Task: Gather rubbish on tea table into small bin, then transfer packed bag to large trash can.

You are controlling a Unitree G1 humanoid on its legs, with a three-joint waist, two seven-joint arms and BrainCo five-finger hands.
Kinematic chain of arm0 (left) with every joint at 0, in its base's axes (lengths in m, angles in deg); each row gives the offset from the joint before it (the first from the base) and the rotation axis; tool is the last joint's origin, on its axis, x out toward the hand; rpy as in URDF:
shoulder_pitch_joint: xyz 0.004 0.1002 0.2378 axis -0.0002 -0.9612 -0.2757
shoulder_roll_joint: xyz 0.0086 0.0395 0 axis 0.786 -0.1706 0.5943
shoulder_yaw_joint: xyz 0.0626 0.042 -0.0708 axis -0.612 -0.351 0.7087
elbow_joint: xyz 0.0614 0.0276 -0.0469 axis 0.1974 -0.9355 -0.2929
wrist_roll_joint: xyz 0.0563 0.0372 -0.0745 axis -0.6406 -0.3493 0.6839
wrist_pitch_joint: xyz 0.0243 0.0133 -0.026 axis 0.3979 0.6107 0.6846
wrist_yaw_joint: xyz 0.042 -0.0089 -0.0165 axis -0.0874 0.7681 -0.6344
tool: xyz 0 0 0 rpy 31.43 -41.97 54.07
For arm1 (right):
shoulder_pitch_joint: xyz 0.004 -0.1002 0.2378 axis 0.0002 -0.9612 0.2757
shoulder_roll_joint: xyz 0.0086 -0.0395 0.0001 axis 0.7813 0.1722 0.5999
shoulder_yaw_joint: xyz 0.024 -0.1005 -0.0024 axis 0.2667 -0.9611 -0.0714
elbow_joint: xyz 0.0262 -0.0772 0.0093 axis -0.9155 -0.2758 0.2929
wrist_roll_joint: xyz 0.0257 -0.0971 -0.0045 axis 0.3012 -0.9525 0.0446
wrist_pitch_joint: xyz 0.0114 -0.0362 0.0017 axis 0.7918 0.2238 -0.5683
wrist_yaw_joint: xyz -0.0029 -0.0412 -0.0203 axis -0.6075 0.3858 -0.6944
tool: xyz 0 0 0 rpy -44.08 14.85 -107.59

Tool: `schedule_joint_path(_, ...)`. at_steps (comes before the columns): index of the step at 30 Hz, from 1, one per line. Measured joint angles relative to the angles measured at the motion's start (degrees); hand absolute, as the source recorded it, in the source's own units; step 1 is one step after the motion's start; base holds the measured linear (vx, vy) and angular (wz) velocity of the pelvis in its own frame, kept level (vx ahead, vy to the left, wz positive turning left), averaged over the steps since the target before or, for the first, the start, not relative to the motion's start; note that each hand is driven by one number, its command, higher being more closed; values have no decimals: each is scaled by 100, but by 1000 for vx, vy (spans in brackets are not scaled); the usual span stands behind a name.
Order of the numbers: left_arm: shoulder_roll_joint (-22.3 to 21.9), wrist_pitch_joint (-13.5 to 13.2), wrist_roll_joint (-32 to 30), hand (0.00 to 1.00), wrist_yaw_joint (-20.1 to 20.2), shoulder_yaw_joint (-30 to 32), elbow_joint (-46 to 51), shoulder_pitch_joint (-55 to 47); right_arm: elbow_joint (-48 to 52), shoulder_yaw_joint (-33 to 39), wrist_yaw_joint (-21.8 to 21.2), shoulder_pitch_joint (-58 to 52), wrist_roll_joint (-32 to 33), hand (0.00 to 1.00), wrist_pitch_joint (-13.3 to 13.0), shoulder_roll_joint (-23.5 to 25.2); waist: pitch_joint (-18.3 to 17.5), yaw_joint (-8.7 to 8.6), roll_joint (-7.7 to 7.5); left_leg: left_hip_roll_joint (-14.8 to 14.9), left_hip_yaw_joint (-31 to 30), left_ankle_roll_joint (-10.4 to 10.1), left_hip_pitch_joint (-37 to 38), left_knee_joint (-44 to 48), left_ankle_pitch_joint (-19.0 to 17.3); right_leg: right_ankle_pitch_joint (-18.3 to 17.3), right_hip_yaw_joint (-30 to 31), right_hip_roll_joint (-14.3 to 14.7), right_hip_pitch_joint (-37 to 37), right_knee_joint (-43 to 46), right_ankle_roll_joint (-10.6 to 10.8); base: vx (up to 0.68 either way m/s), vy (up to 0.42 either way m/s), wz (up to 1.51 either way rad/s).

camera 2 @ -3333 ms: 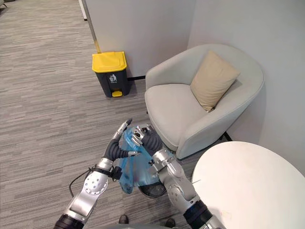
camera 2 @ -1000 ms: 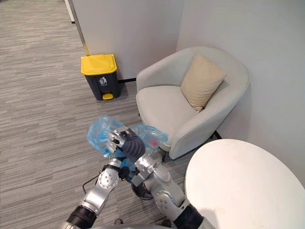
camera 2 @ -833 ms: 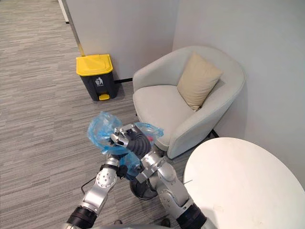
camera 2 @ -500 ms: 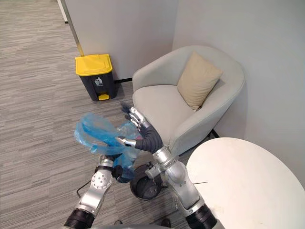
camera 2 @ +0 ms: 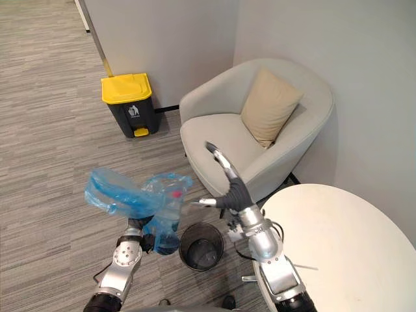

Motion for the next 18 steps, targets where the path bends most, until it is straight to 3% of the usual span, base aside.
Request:
schedule_joint_path(5,62,5,196,100,240,318,-253,-249,-1281,633,-52,-209,528,0,187,355,44,-1,54,-2,-26,-1,-7,-1,-1,0,-41,1,19,-22,0,0,0,2)
schedule_joint_path(9,107,5,332,100,365,470,-524,-355,-2278,717,-166,-206,820,0,284,411,56,14,63,-12,-87,-1,12,0,0,1,-101,-5,87,-53,1,0,0,8)
schedule_joint_path(18,121,18,430,100,713,508,-1168,-657,-3617,915,-166,-209,906,0,591,460,159,16,60,-60,-175,1,50,-4,2,22,-193,-44,204,-134,25,-4,5,5)
